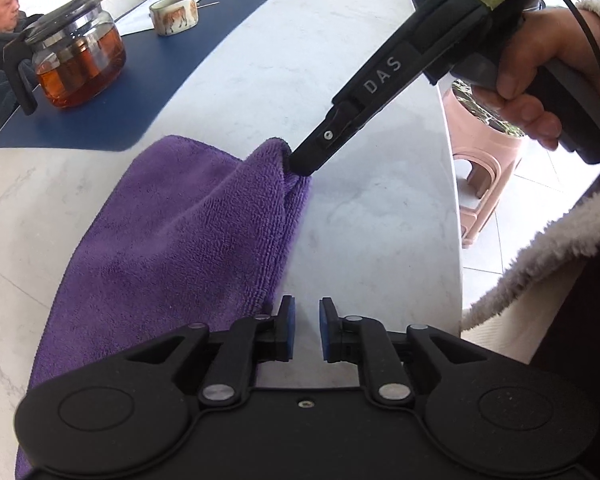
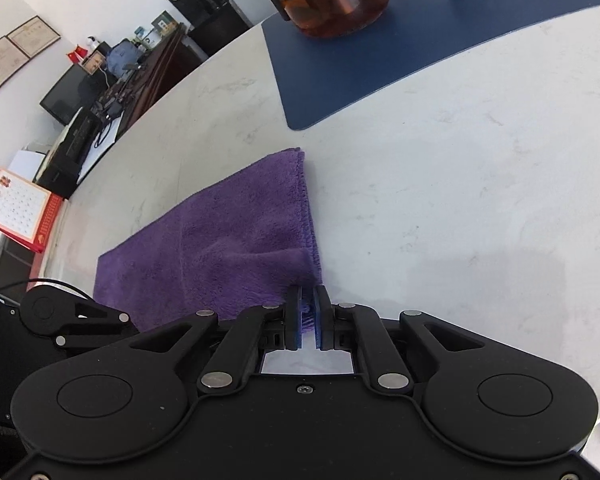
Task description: Fold towel
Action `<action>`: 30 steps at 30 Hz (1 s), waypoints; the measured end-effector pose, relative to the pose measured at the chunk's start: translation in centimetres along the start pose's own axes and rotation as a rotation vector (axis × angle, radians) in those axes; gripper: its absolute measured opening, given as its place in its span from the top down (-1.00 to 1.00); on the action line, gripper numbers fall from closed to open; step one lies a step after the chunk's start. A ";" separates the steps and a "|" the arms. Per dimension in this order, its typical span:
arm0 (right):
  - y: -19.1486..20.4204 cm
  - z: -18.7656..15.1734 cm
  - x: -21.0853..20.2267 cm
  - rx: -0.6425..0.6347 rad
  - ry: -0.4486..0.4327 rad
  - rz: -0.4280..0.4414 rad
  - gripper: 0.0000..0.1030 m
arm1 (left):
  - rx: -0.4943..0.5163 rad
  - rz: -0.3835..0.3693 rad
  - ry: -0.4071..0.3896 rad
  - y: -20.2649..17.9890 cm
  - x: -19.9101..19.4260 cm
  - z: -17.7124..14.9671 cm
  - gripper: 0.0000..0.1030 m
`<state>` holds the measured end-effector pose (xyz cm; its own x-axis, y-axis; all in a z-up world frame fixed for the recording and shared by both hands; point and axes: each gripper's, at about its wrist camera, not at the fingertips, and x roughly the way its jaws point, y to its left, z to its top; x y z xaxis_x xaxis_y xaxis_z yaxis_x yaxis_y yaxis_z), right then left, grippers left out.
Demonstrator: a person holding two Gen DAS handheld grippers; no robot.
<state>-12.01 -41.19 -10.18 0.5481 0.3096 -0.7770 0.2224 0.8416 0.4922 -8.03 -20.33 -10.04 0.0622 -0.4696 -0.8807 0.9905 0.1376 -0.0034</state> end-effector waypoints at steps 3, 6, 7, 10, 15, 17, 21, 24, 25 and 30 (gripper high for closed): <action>-0.3 -0.2 -1.4 -0.009 0.000 -0.005 0.86 | -0.015 0.011 -0.024 0.6 -1.3 0.1 0.69; -0.2 0.4 -2.7 -0.022 -0.045 -0.009 0.86 | -0.075 0.034 -0.071 2.0 -2.4 0.6 0.66; 0.0 0.8 -2.9 -0.035 -0.062 -0.005 0.86 | -0.095 0.038 -0.082 2.5 -2.5 0.8 0.64; 1.1 2.2 -3.1 -0.092 -0.103 0.007 0.86 | -0.115 0.057 -0.072 3.4 -1.8 1.3 0.63; 3.9 3.0 -2.3 -0.242 -0.087 -0.001 0.75 | -0.116 0.041 -0.043 3.5 -0.5 1.4 0.63; 4.3 2.3 -2.5 -0.304 -0.076 -0.021 0.67 | -0.113 0.030 -0.056 3.2 -0.9 1.4 0.63; 4.6 0.7 -2.5 -0.449 -0.034 -0.104 0.39 | -0.065 0.028 -0.103 2.5 -1.5 2.5 0.52; 4.7 0.2 -2.5 -0.494 -0.016 -0.133 0.36 | 0.030 0.071 -0.115 1.3 -0.8 4.0 0.41; 4.7 0.1 -2.6 -0.490 -0.016 -0.131 0.33 | 0.064 0.089 -0.114 0.9 -0.4 4.4 0.41; 4.2 0.1 -3.0 -0.459 -0.023 -0.104 0.26 | 0.135 0.114 -0.087 0.0 1.7 5.8 0.40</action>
<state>-12.60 -38.60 -5.73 0.5607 0.2074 -0.8017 -0.0995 0.9780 0.1834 -7.21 -26.15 -8.82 0.1800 -0.5322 -0.8272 0.9834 0.0794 0.1629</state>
